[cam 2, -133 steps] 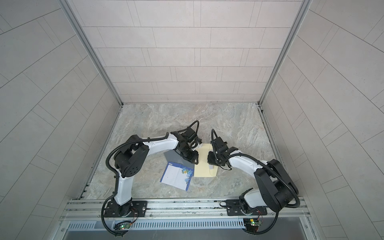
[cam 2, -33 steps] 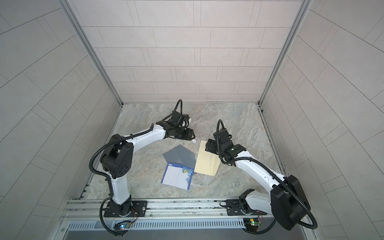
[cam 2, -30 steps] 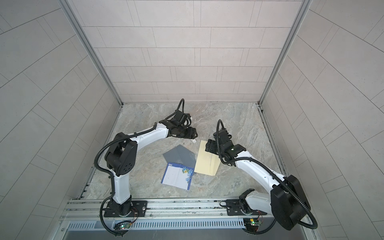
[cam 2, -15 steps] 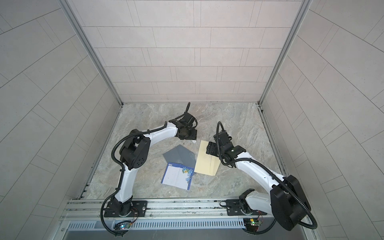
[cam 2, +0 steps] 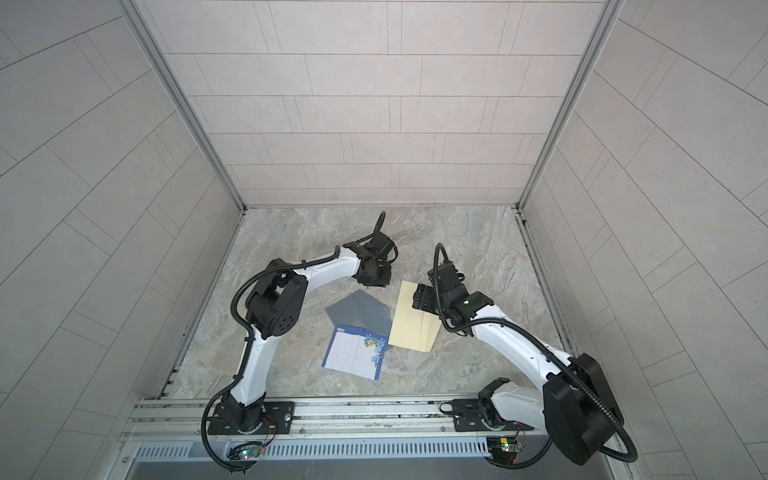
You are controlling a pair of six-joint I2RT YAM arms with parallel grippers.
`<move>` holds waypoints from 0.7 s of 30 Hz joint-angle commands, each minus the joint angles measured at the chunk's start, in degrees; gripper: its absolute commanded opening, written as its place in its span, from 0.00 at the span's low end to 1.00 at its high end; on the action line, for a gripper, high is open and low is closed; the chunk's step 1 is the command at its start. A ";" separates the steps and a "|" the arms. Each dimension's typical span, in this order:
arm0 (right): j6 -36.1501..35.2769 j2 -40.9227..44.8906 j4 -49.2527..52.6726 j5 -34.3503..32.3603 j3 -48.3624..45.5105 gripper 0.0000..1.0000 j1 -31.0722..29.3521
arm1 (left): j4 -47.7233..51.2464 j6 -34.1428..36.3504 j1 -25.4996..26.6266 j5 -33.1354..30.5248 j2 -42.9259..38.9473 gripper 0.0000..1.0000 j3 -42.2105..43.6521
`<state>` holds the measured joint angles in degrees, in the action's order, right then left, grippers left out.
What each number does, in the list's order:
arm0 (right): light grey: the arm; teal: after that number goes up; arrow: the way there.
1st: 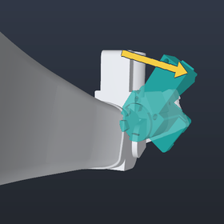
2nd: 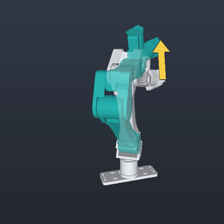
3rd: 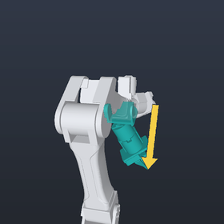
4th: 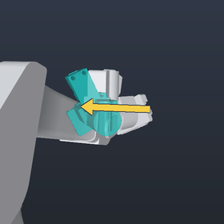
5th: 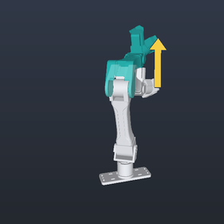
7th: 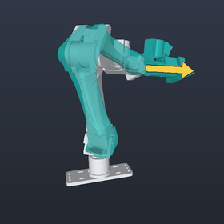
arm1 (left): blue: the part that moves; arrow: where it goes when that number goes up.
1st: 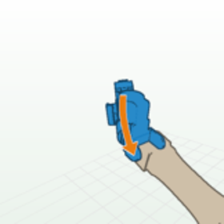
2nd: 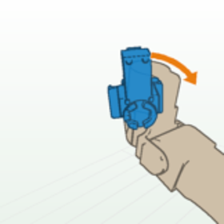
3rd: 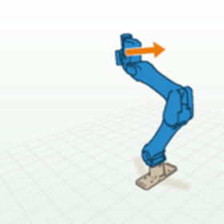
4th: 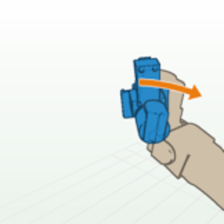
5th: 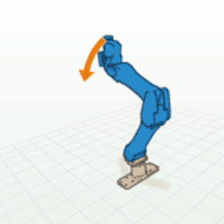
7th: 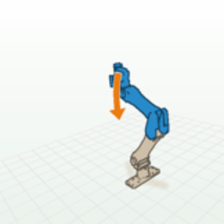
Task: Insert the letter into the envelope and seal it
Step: 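Grasp the white glue stick with the left gripper and lift it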
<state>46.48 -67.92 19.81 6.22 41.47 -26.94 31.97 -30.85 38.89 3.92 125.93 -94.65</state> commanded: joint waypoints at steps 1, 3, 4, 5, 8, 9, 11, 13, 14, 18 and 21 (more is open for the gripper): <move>-1.11 -0.92 -0.68 1.84 2.26 0.81 0.08 | -2.38 1.65 -0.17 3.38 -4.72 0.14 4.90; -1.55 -1.90 -3.26 5.80 3.36 0.81 0.11 | -8.39 3.01 -0.30 7.54 -9.60 0.08 9.95; -1.70 -2.39 -4.46 7.76 3.89 0.81 0.15 | -11.69 3.50 -0.31 10.07 -12.07 0.06 12.63; -1.51 -2.99 -6.19 10.04 4.50 0.81 0.15 | -15.84 4.01 -0.42 12.21 -15.12 0.03 16.04; 0.54 -4.24 -13.28 16.01 5.10 0.80 0.05 | -25.63 5.12 -0.66 18.77 -23.33 0.00 24.85; 1.69 -4.61 -15.93 17.53 5.11 0.79 0.06 | -28.37 5.24 -0.63 20.30 -25.82 0.00 27.51; 3.56 -5.27 -20.62 19.80 5.35 0.76 -0.06 | -31.87 4.80 -0.75 22.43 -29.17 0.00 31.10; 4.85 -5.91 -23.66 21.28 5.93 0.72 -0.24 | -33.68 3.99 -0.73 24.63 -31.40 0.00 33.30; 5.10 -6.29 -23.91 21.29 6.58 0.69 -0.31 | -34.59 3.30 -0.72 25.44 -32.32 0.00 34.28; 5.64 -7.62 -25.16 21.24 7.76 0.60 -0.46 | -41.13 0.23 -0.76 25.57 -36.27 0.00 38.93; 6.24 -8.76 -26.11 21.01 7.93 0.53 -0.42 | -44.88 -1.18 -0.75 25.94 -37.81 0.00 40.42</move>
<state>51.42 -75.79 -3.29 26.44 48.51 -27.11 -5.41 -29.82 38.37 28.10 90.32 -55.57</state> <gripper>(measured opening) 0.552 0.258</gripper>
